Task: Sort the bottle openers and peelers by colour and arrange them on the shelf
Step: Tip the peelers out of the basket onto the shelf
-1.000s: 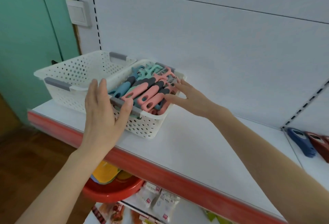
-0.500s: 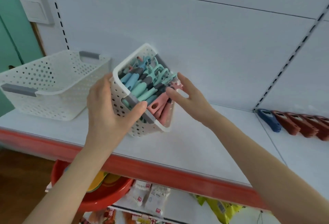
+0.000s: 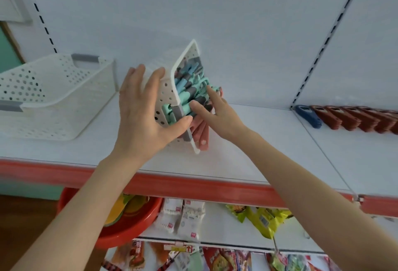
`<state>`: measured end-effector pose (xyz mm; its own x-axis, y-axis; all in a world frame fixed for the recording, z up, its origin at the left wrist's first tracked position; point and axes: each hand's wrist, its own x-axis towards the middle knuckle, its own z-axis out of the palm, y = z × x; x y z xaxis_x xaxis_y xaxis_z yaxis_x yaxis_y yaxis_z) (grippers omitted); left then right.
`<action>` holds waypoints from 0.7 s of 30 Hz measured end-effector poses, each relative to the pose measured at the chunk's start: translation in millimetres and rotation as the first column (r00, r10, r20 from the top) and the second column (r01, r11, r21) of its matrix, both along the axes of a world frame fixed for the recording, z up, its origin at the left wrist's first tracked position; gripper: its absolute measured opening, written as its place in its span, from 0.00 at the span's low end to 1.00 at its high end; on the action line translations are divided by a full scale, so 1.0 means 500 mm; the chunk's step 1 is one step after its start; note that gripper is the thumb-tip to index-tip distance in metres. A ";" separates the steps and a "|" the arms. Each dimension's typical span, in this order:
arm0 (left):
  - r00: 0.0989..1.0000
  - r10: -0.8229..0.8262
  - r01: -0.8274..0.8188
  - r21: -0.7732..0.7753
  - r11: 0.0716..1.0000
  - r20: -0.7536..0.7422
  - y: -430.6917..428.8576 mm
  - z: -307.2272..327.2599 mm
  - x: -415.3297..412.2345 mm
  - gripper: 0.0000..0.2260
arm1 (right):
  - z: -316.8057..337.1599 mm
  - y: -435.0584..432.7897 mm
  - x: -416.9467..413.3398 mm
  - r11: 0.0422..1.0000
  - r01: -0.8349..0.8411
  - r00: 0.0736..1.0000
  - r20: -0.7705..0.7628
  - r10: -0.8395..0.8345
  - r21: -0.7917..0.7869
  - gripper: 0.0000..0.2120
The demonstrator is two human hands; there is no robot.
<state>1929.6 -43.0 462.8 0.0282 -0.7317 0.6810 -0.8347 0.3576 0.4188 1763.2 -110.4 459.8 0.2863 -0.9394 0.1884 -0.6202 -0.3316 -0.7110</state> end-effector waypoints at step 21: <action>0.908 0.222 -0.170 0.170 0.971 -0.357 0.013 -0.007 -0.078 0.45 | 0.009 -0.044 -0.126 0.979 -0.170 0.920 -0.374 0.117 -0.111 0.24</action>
